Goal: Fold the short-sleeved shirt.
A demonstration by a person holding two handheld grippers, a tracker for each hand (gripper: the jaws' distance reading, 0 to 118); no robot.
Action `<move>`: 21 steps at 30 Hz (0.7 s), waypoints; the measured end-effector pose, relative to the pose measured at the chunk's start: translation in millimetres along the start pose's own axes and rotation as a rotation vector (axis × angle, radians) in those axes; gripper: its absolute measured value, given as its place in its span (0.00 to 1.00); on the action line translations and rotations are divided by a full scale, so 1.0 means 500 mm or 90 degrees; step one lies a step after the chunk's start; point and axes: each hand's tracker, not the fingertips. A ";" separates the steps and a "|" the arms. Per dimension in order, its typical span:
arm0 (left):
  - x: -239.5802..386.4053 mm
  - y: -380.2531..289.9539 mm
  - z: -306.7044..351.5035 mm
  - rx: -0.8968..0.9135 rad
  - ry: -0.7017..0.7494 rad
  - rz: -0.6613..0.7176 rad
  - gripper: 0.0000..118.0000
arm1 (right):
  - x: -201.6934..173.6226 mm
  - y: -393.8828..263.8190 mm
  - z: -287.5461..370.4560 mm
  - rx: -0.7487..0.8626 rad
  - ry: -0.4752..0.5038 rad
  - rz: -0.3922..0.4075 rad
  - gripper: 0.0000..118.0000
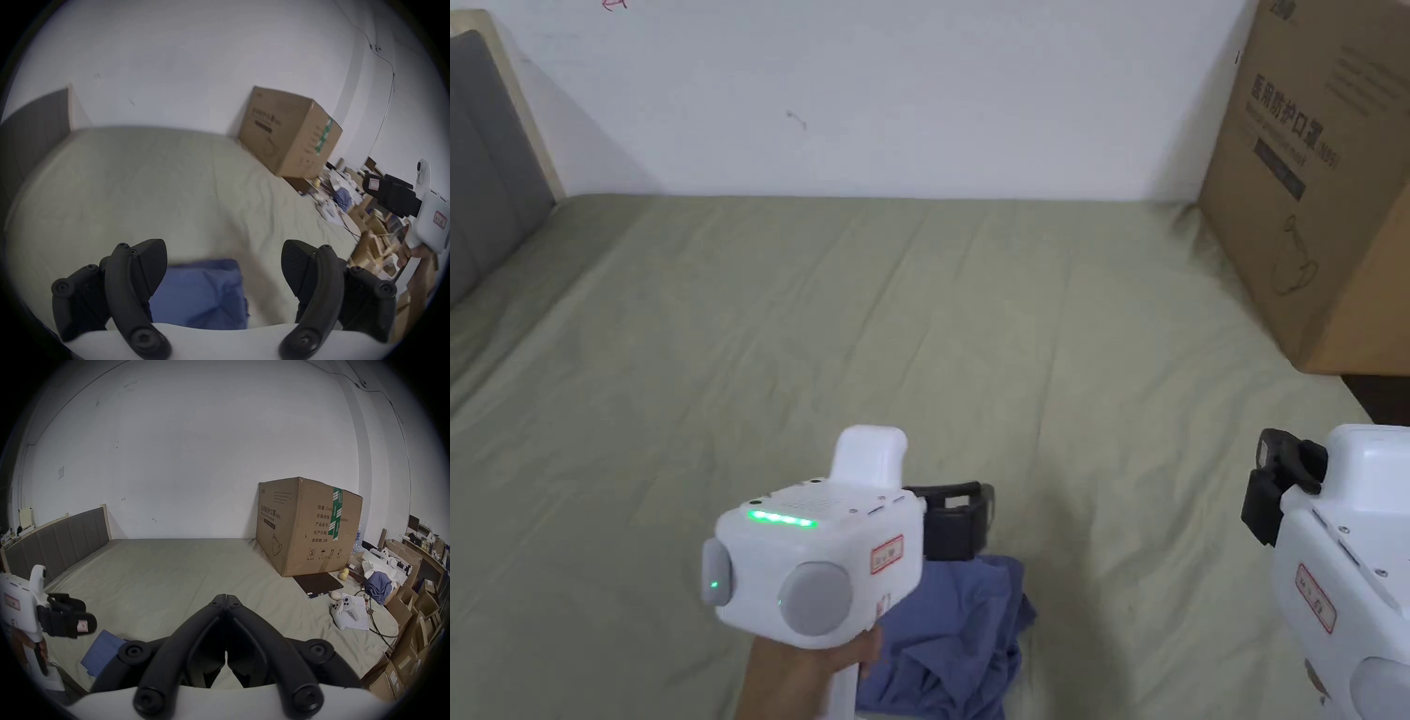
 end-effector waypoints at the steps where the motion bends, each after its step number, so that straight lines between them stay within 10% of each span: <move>1: -0.008 -0.003 0.007 0.013 0.011 0.001 0.61 | -0.001 0.001 0.000 0.001 0.001 0.000 0.00; 3: -0.020 -0.015 0.009 0.013 0.005 0.009 0.06 | -0.004 0.001 0.001 0.002 0.003 0.000 0.00; 4: -0.029 -0.023 0.006 0.009 0.002 0.017 0.00 | -0.005 0.001 0.000 0.001 0.005 0.000 0.00; 21: 0.023 -0.222 -0.168 -0.175 -0.017 -0.011 0.00 | 0.029 -0.021 -0.009 -0.024 -0.011 0.000 0.00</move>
